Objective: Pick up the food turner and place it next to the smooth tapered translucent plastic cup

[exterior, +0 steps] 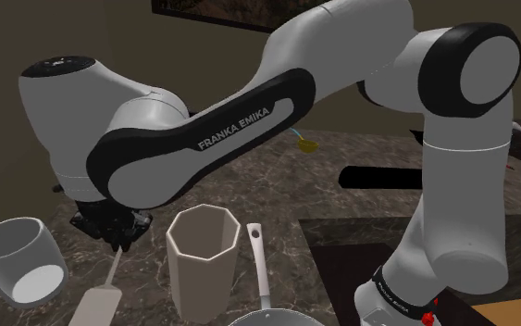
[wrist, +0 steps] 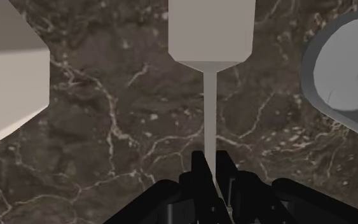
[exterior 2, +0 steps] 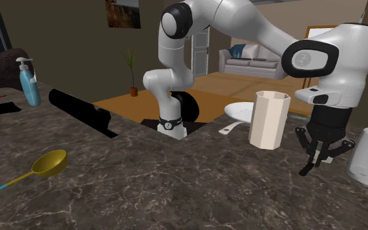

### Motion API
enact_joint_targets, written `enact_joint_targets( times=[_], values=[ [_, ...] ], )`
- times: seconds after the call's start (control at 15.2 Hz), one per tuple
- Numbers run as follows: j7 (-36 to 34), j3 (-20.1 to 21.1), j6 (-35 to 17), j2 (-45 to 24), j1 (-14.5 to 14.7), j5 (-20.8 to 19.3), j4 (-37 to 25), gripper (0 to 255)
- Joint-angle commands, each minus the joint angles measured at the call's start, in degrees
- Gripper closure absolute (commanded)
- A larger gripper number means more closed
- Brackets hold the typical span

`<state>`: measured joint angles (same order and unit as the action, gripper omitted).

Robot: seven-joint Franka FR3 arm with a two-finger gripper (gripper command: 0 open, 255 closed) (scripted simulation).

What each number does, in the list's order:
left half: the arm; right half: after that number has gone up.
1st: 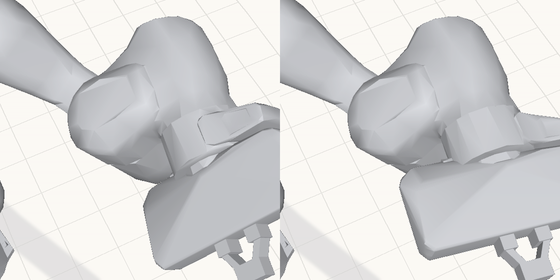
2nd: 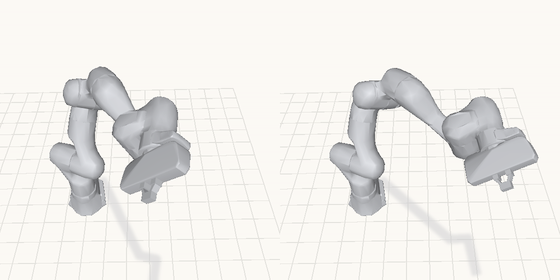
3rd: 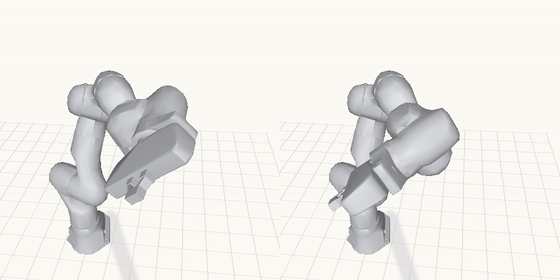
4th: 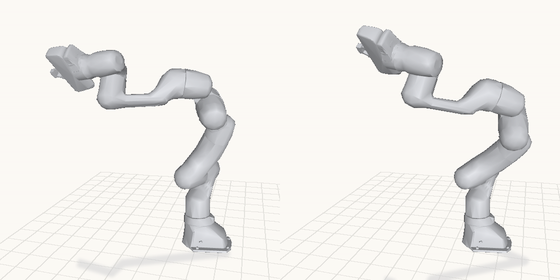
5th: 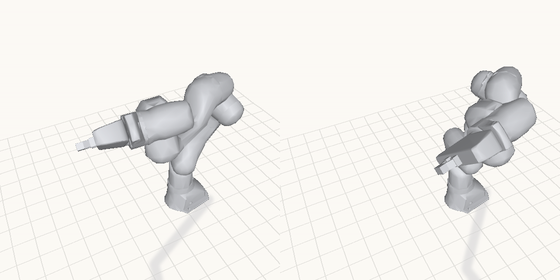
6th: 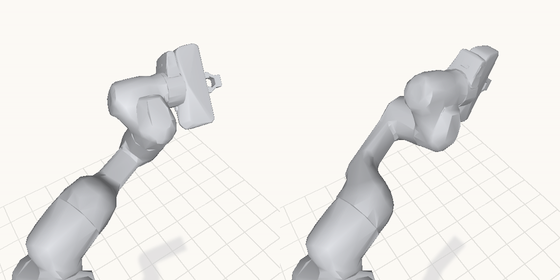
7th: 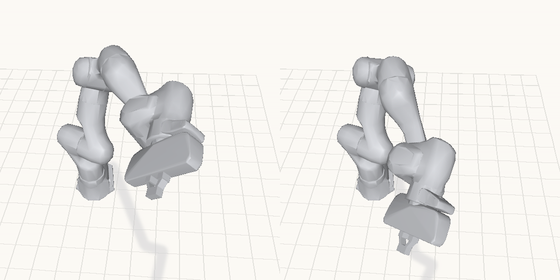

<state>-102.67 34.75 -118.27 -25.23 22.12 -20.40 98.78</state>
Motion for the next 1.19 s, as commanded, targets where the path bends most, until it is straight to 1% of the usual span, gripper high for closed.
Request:
enact_joint_targets(
  times=[0.0,1.12],
  values=[
    [0.4,0.3,1.1,0.6,-0.2,0.5,-0.6,255],
    [3.1,1.8,12.3,4.4,-0.5,3.7,-8.8,255]
  ],
)
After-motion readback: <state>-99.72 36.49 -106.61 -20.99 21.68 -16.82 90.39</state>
